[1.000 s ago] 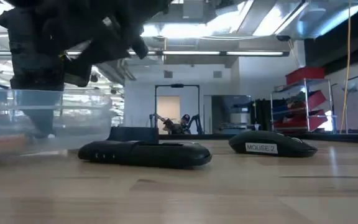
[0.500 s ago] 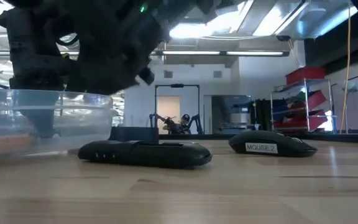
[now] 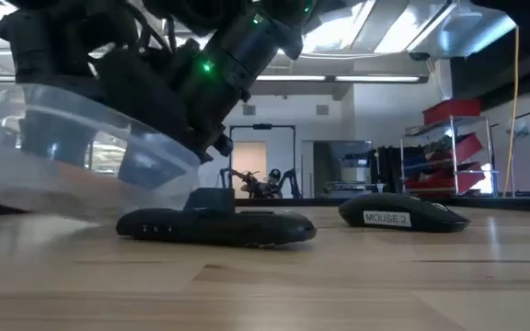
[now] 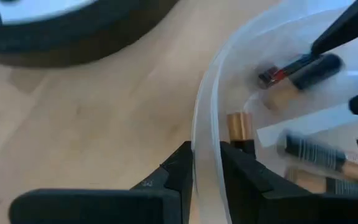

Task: Insert battery
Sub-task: Insert the silver battery into the remote control

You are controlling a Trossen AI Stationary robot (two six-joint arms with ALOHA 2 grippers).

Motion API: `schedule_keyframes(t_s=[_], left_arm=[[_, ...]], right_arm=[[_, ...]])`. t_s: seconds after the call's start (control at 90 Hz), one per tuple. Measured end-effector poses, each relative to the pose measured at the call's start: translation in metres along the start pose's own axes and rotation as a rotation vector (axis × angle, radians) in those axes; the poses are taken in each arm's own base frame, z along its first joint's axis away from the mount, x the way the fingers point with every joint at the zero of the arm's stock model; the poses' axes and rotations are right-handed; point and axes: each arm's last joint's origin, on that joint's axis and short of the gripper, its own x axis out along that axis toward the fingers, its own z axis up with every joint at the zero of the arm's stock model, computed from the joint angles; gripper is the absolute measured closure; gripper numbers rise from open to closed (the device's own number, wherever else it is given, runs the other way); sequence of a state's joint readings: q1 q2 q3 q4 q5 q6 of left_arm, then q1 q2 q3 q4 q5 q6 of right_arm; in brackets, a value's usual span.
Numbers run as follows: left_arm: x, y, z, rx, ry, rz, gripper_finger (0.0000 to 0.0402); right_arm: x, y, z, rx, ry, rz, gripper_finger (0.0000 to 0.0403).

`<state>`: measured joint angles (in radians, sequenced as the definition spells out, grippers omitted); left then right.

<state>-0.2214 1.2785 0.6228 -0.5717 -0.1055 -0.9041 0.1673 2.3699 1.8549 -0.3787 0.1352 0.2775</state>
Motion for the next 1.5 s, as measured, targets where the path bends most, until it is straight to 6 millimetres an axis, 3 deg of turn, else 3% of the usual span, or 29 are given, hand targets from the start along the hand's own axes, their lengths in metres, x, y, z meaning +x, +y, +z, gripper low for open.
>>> schedule_keyframes(t_s=[0.3, 0.622, 0.944, 1.278, 1.5], left_arm=[[-0.01, 0.003, 0.007, 0.083, -0.238, 0.126, 0.0349], [-0.014, -0.001, 0.002, 0.159, -0.379, 0.232, 0.0349], [-0.015, -0.004, -0.004, 0.134, -0.435, 0.245, 0.0349], [-0.008, 0.002, -0.008, 0.074, -0.458, 0.257, 0.0349], [-0.008, 0.002, -0.008, 0.019, -0.464, 0.244, 0.0349]], right_arm=[[0.002, -0.012, -0.002, 0.007, 0.02, -0.109, 0.024], [-0.006, -0.014, 0.009, 0.057, -0.017, -0.229, 0.024], [-0.005, -0.005, 0.008, -0.034, 0.056, 0.079, 0.024], [-0.006, 0.001, 0.012, 0.047, 0.017, 0.145, 0.024], [0.007, 0.0, 0.003, 0.099, 0.057, 0.129, 0.024]])
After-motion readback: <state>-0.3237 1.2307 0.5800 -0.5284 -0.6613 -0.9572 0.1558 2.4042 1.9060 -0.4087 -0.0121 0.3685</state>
